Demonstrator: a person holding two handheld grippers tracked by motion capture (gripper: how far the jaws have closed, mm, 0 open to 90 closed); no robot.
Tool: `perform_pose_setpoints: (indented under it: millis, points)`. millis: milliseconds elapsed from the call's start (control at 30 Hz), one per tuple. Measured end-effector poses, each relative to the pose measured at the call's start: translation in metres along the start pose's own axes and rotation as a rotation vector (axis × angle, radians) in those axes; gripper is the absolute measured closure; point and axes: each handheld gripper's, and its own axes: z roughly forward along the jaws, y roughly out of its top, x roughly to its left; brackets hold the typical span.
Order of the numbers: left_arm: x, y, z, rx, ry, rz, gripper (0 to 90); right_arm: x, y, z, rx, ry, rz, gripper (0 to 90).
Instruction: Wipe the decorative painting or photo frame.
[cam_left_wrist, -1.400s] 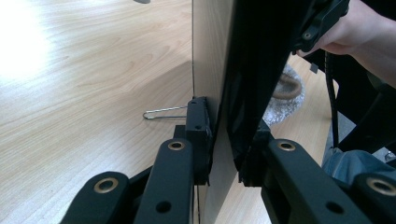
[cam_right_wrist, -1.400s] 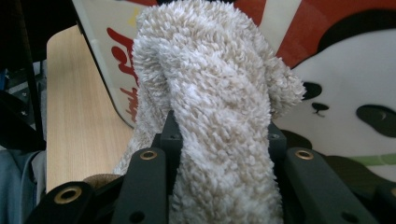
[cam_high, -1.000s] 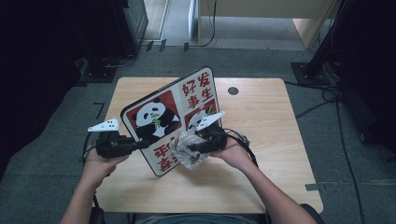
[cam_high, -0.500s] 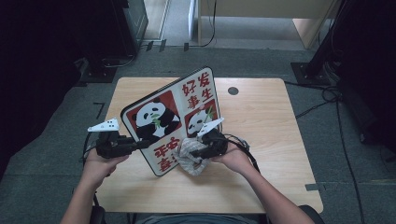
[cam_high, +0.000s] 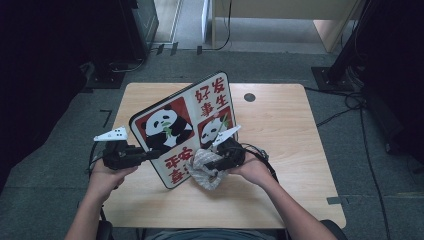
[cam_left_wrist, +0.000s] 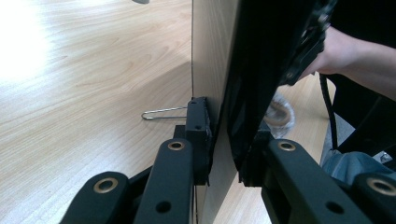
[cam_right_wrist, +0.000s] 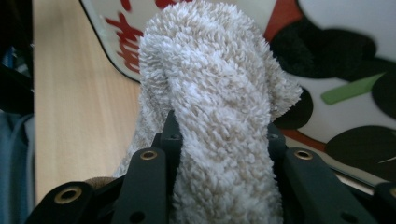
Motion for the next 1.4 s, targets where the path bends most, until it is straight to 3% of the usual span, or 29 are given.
perform_pose_setpoints:
  millis: [233, 333, 767, 1233, 1400]
  points:
    - [0.0, 0.0, 0.0, -0.001, 0.002, -0.002, 78.3, 0.01, 0.023, -0.025, -0.067, 0.022, 0.012, 65.2]
    - [0.0, 0.0, 0.0, -0.004, 0.004, -0.005, 78.3, 0.016, 0.035, -0.034, -0.073, 0.021, 0.016, 65.3]
    - [0.0, 0.0, 0.0, -0.008, 0.009, -0.01, 78.5, 0.041, 0.088, -0.069, -0.129, 0.03, -0.037, 65.3]
    - [-0.003, -0.001, 0.001, -0.014, 0.018, -0.015, 78.6, 0.056, 0.139, -0.087, -0.178, 0.015, -0.12, 65.2]
    - [-0.005, -0.001, 0.001, -0.009, 0.024, -0.01, 78.6, 0.057, 0.154, -0.087, -0.186, 0.004, -0.117, 65.1]
